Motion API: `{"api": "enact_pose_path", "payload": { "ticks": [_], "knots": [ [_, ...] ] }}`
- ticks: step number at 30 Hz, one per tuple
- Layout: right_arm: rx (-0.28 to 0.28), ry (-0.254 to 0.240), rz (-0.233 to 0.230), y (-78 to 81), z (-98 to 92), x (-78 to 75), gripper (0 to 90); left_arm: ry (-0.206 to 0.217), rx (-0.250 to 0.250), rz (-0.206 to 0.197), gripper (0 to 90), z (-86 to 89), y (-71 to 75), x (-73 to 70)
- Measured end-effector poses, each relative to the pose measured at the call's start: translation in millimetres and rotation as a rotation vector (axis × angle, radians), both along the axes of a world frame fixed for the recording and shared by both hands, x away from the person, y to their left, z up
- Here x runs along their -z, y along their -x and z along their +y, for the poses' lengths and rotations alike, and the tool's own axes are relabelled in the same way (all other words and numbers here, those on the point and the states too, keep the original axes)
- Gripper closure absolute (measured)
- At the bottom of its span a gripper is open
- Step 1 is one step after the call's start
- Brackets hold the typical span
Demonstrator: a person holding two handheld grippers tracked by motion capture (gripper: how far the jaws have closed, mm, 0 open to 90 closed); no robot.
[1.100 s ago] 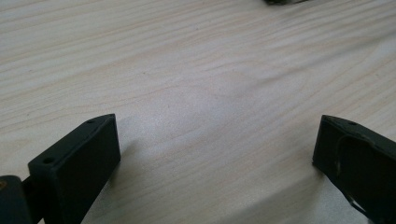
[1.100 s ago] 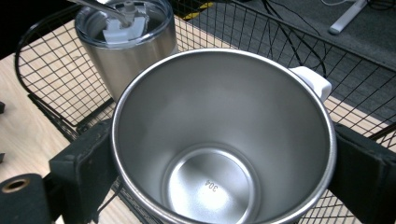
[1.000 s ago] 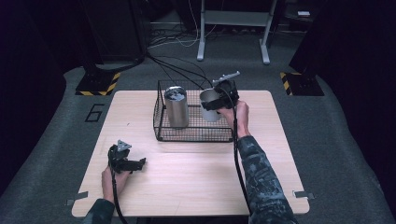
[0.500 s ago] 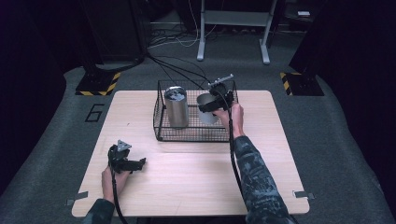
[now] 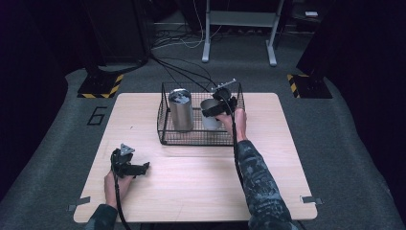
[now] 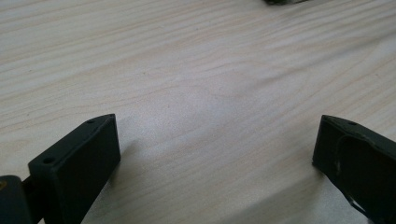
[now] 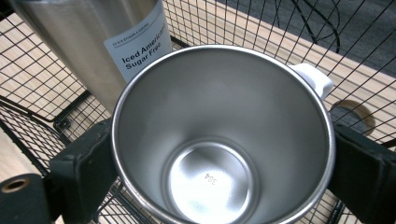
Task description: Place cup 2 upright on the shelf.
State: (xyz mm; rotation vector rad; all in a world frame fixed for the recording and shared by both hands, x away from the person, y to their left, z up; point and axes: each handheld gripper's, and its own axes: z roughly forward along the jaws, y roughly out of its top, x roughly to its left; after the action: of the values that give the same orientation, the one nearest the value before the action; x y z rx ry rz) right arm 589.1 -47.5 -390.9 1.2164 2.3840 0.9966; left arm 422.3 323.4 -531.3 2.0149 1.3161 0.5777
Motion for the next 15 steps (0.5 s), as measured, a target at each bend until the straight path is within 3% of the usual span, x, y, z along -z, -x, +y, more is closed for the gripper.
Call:
{"api": "enact_pose_path", "payload": {
  "ticks": [15],
  "knots": [
    [0.023,0.029,0.065,-6.7,7.2,25.2,6.0,0.000,0.002,0.000,0.8,0.1,0.1,-0.1]
  ]
}}
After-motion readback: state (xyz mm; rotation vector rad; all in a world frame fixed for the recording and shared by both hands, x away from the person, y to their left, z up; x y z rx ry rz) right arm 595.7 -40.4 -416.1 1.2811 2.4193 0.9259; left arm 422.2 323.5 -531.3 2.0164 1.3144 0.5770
